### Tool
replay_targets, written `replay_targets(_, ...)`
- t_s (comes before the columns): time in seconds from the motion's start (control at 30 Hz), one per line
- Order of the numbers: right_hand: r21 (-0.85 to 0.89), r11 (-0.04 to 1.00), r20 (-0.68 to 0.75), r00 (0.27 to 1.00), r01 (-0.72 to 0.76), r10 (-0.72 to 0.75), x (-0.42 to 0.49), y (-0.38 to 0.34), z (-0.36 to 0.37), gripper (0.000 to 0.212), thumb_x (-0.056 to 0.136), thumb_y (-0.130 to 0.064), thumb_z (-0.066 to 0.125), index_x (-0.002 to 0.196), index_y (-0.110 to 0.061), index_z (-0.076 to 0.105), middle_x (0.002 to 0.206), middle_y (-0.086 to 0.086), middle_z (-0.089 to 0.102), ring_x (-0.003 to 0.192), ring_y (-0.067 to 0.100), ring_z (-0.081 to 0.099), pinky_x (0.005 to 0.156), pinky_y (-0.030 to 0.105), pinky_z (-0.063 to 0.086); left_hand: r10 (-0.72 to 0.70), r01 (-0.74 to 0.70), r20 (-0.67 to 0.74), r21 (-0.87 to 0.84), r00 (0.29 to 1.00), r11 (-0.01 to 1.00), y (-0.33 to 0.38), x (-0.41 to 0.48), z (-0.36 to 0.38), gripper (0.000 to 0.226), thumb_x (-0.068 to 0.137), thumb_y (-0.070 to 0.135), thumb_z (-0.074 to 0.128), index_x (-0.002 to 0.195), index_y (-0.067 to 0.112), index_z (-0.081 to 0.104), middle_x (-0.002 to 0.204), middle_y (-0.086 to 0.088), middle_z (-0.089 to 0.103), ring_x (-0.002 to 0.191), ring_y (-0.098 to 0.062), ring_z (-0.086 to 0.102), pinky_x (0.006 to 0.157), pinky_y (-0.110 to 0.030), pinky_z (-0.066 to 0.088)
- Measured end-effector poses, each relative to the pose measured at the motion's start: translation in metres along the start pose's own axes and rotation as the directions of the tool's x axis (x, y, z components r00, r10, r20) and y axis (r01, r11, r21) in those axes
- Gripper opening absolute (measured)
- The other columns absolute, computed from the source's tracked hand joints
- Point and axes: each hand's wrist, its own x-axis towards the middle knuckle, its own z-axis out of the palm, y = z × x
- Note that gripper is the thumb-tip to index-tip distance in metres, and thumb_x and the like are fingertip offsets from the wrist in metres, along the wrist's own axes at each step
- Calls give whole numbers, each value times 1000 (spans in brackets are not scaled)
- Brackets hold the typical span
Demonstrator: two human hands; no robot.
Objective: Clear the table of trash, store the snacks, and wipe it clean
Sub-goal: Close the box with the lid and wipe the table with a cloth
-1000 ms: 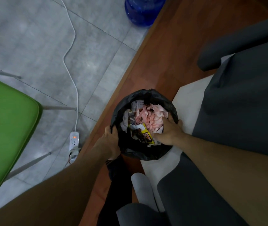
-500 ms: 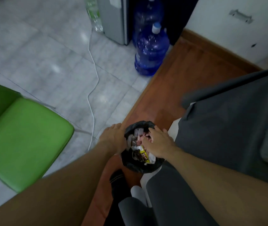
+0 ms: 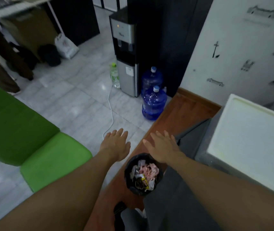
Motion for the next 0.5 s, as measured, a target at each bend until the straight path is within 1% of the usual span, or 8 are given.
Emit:
replay_targets(0.17, -26, 999, -111, 993, 44, -47, -42, -6, -46, 76, 96, -71, 18, 155, -25, 29, 164, 2, 24, 152, 32, 10, 121, 52, 6, -21, 21, -79, -1, 997, 1000, 18, -34, -58, 62, 102, 45, 25, 156, 15, 17, 163, -8, 16, 149, -29, 17, 122, -45, 14)
replay_targets(0.33, -9, 999, -191, 981, 41, -42, -79, -1, -80, 77, 96, -72, 17, 157, -26, 26, 165, 2, 21, 153, 30, 8, 122, 52, 4, 13, -11, -162, 13, 987, 1000, 42, -54, -96, 61, 102, 45, 26, 155, 16, 19, 163, -9, 16, 149, -29, 17, 121, -46, 16)
replay_targets(0.43, -21, 1000, -264, 965, -2, -3, -106, 8, -95, 75, 97, -71, 17, 157, -27, 25, 165, 2, 21, 153, 31, 9, 121, 52, 4, 67, -60, -207, 38, 976, 997, 63, -65, -115, 61, 102, 46, 25, 156, 18, 15, 165, -8, 9, 151, -28, 12, 122, -45, 13)
replay_targets(0.5, -27, 999, -290, 957, -43, 33, -124, 16, -103, 76, 96, -71, 16, 158, -27, 22, 166, 2, 19, 153, 31, 8, 121, 51, 3, 114, -105, -228, 52, 967, 993, 79, -71, -124, 62, 103, 45, 26, 157, 18, 14, 165, -7, 8, 151, -27, 12, 123, -45, 12)
